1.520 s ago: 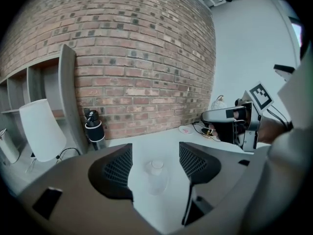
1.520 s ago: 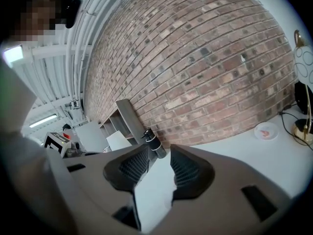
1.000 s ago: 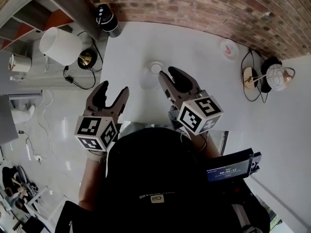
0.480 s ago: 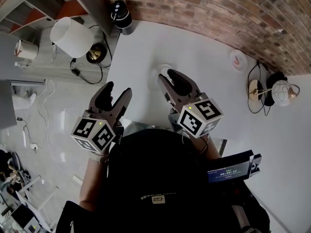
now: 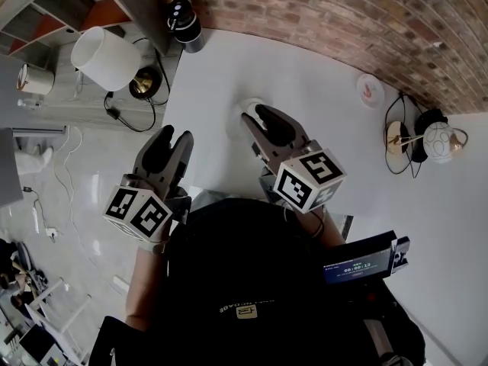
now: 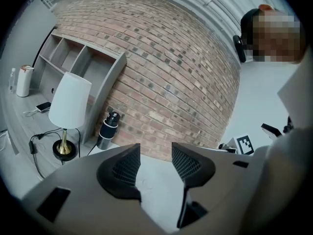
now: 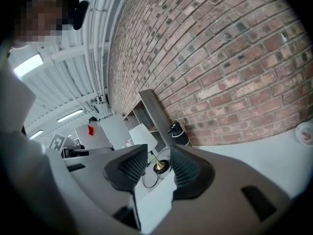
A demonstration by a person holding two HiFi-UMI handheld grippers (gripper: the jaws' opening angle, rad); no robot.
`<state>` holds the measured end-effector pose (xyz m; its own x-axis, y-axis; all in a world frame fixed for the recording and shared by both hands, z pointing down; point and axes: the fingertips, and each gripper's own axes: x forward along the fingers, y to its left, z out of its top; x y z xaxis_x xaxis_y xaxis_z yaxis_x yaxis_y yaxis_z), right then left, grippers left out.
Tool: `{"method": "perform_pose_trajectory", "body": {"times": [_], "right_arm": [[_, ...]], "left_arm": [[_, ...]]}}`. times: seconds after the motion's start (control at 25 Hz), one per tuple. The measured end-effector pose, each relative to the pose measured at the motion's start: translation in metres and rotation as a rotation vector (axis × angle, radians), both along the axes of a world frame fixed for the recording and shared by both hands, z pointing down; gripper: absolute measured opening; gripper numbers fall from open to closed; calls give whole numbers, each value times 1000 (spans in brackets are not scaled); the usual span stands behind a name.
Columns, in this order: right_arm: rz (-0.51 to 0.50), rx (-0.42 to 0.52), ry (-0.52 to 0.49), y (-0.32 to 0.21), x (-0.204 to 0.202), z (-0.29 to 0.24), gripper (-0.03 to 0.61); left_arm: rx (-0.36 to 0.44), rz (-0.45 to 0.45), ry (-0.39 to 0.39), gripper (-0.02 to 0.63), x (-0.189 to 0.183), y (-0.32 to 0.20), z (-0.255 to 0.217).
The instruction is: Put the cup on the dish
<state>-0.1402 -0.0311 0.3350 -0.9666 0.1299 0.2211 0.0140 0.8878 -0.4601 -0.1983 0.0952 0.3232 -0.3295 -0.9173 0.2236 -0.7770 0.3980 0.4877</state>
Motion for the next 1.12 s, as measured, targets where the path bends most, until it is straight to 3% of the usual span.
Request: {"method": "perform_pose_trajectory", "body": {"times": [0.8, 1.12], "right_arm": [[17, 28, 25, -10, 0, 5, 147], [30, 15, 20, -13, 0, 4, 147]], "left_arm": [[-31, 79, 5, 207, -1, -21, 10], [-37, 60, 4, 207, -4, -19, 12]]}}
